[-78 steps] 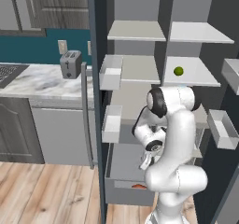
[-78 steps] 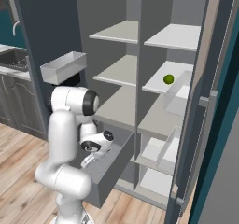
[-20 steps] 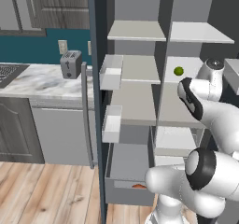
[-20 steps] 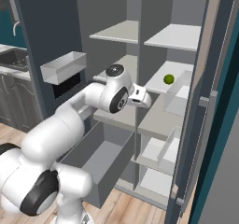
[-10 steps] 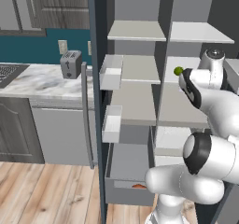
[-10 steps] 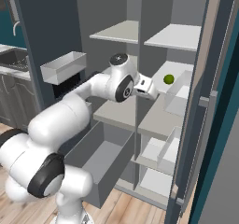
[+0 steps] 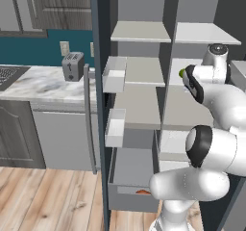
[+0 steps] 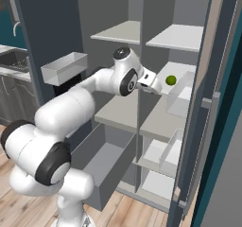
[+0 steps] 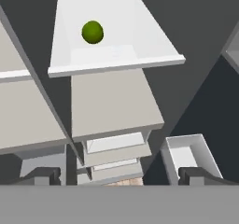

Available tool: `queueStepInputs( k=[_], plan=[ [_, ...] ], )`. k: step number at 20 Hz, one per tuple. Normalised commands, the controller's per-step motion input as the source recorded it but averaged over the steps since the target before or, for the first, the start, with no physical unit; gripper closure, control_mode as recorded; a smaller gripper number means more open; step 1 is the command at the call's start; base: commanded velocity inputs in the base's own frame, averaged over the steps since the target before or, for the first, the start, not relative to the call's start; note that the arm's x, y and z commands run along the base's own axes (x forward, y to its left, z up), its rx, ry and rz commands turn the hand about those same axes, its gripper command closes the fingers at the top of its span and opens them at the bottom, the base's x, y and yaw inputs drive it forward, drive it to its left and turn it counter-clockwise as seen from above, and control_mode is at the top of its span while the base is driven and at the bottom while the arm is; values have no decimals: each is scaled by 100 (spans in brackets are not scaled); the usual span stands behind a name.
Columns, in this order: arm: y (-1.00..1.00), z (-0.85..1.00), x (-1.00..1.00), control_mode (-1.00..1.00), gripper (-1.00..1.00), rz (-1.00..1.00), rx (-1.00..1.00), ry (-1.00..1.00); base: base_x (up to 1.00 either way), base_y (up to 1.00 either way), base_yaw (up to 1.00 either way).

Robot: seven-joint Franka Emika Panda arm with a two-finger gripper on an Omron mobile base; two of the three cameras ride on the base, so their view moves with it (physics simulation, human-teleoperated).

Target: Take the lime and sweet potato from the fridge shelf and place them in the freezer drawer to begin freezing them.

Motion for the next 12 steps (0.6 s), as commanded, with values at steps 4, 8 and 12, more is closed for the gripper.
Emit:
queueStepInputs(
  k=[4, 8, 12],
  plan=[
    [-20, 0, 23, -100, -100, -1, 0, -11, 0, 0, 0],
    [-21, 0, 13, -100, -100, 0, 0, -13, 0, 0, 0],
    [-6, 0, 10, -100, -100, 0, 0, -15, 0, 0, 0]
  ],
)
